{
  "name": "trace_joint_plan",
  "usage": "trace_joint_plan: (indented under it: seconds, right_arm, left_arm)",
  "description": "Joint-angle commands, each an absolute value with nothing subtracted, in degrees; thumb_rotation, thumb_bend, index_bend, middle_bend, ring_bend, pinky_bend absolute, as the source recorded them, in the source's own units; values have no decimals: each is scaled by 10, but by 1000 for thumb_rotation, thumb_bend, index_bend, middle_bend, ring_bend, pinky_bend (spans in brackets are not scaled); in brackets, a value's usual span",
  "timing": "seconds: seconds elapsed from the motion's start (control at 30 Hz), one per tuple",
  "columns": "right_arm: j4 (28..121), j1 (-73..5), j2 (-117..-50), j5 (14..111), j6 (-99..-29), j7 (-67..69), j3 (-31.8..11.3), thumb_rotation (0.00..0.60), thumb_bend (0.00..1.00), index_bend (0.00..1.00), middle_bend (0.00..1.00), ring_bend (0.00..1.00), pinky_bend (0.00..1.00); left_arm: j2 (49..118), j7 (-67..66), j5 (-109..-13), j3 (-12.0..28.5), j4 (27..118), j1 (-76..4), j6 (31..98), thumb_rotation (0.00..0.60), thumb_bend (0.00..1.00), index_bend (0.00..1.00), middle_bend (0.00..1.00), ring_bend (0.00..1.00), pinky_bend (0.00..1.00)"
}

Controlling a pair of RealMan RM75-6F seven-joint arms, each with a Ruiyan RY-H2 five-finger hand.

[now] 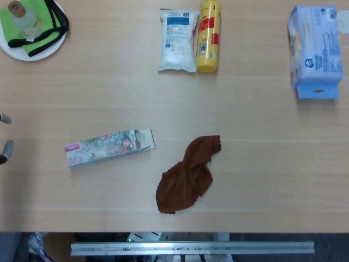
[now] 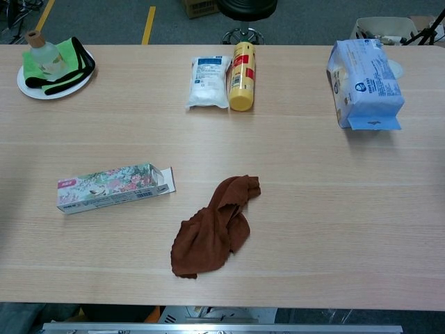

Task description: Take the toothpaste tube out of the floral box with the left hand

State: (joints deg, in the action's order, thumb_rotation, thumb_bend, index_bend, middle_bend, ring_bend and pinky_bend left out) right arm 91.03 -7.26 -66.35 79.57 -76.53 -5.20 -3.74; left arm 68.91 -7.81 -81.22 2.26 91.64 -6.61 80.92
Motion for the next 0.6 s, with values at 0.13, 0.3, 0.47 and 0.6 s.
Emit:
trace_joint_plan:
  seconds: [0.13, 0.3, 0.47, 0.6]
  right_arm:
    - [903, -77, -669, 806, -779, -38, -48, 600, 273, 363, 313, 207, 317]
    - [900, -88, -670, 809, -784, -35, -62, 600, 273, 363, 313, 207, 317]
    - [898, -96, -667, 807, -784, -31, -72, 600, 273, 363, 313, 207, 317]
    - [898, -100, -662, 804, -785, -27, -79, 600, 273, 363, 313, 207, 317]
  left_arm:
    - [715, -77, -833, 15, 899, -72, 808, 600, 308, 386, 243, 328, 512]
    - [724, -85, -837, 2, 908, -82, 778, 600, 308, 350, 194, 243, 424]
    - [734, -92, -838, -6, 913, -89, 758, 600, 287, 272, 172, 150, 329]
    - [736, -108, -830, -14, 923, -98, 731, 600, 251, 201, 133, 131, 290]
